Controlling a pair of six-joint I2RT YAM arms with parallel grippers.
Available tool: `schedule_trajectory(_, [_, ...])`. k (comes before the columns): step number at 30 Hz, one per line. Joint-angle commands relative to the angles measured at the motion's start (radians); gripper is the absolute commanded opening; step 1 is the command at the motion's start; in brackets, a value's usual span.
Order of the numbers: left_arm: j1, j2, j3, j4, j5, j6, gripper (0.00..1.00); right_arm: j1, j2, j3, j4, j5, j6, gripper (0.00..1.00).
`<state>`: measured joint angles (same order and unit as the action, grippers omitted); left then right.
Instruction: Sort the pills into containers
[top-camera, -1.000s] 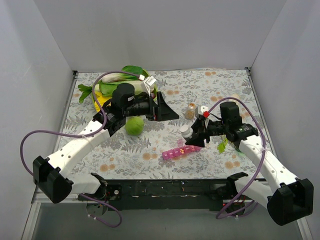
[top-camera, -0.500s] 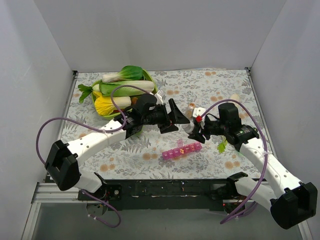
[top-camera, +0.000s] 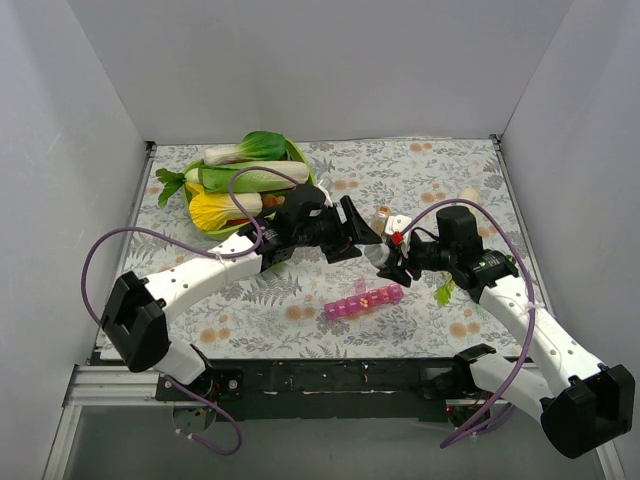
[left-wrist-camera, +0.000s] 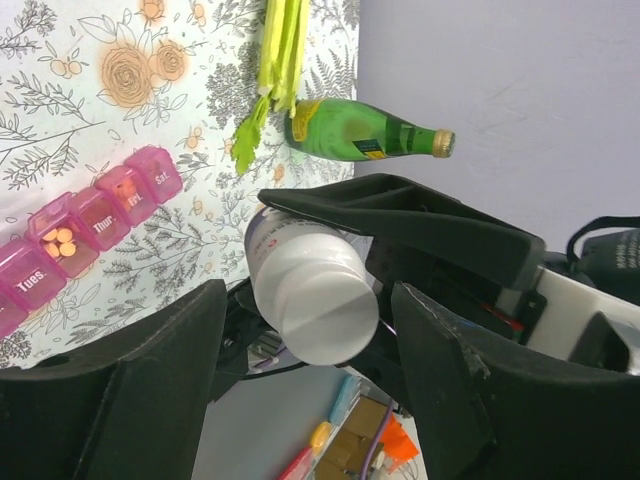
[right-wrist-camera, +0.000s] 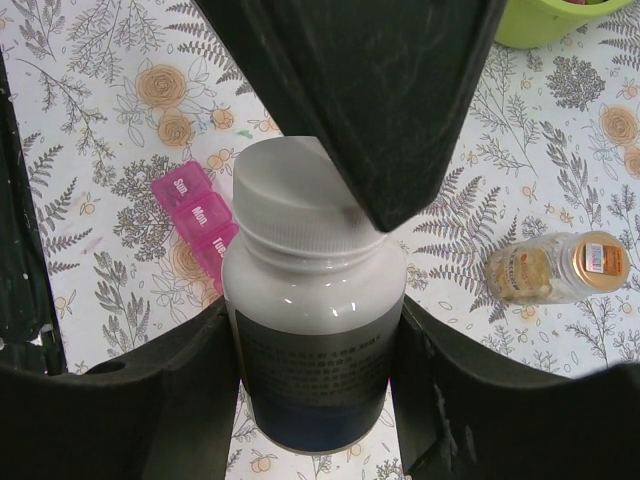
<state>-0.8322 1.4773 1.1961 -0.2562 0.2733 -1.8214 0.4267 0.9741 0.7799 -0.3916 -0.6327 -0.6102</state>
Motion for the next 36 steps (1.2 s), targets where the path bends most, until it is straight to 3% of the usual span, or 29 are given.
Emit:
schedule_trajectory(1, [-0.01,0.02,0.045,-0.02,0.007,0.022,0.64,0.004,-0.02,0.036,0.019,-0.012,-0.011,0.01])
schedule_trajectory(10, [-0.021,0.04,0.066,-0.026,0.036,0.059,0.52,0.003,-0.017,0.035,0.019,-0.012,-0.011,0.01])
schedule_trajectory(15, [-0.021,0.041,0.063,-0.029,0.063,0.071,0.31,0.004,-0.018,0.028,0.019,-0.001,-0.011,0.01])
schedule_trajectory(20, [-0.021,0.034,0.065,-0.037,0.069,0.149,0.18,0.003,-0.012,0.033,0.011,-0.024,0.004,0.01])
schedule_trajectory(28, [-0.015,-0.011,0.057,0.014,0.135,0.449,0.11,-0.011,0.031,0.053,-0.039,-0.214,0.032,0.01])
schedule_trajectory(36, [-0.007,0.017,0.06,0.04,0.288,0.533,0.11,-0.014,0.063,0.068,-0.056,-0.346,0.05,0.01])
